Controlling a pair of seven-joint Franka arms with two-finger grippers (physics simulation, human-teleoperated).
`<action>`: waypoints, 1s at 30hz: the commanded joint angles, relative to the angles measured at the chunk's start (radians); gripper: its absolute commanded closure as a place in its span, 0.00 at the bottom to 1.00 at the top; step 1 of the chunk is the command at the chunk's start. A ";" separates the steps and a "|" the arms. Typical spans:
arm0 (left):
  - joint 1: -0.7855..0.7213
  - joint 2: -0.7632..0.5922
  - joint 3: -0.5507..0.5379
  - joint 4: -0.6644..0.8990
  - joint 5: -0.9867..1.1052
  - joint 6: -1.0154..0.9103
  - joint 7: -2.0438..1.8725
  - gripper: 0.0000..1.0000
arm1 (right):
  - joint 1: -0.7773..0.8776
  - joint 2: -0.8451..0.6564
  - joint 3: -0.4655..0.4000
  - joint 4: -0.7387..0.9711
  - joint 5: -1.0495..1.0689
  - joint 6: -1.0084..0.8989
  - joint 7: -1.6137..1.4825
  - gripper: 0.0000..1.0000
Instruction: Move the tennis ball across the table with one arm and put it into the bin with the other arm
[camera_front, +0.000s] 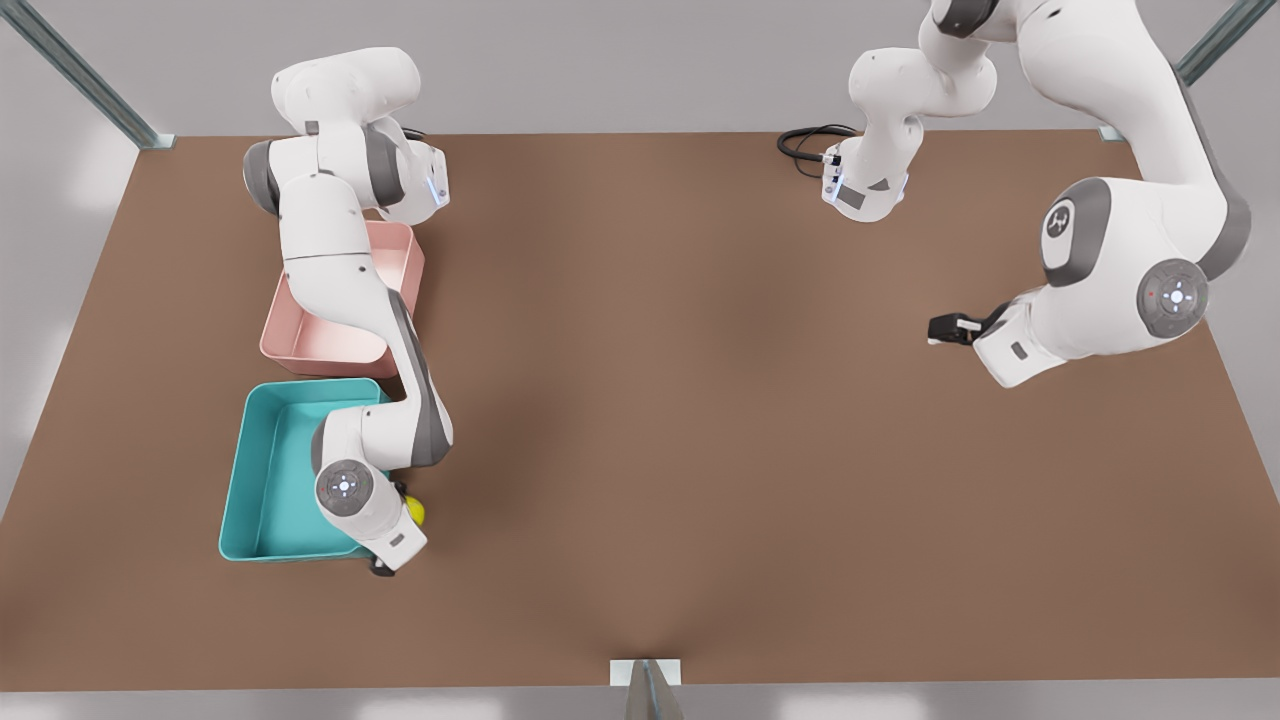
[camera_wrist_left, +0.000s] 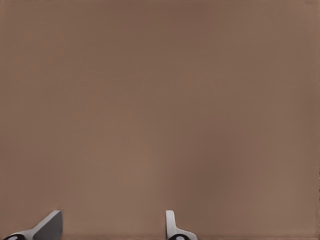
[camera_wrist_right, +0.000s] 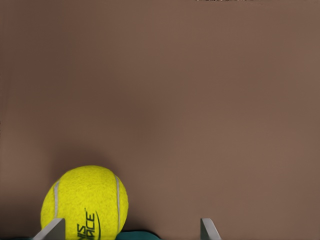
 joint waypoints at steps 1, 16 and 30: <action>-0.007 0.001 -0.017 0.003 -0.002 -0.018 -0.113 0.00 | 0.000 -0.005 0.000 -0.010 0.006 0.007 -0.526 0.00; -0.010 0.030 -0.034 0.011 -0.005 -0.006 -0.113 0.00 | 0.003 -0.064 0.000 -0.145 0.009 0.007 -0.349 0.00; -0.014 0.037 -0.062 0.012 -0.026 -0.013 -0.201 0.00 | 0.002 -0.041 0.003 -0.145 0.015 0.053 -0.253 0.00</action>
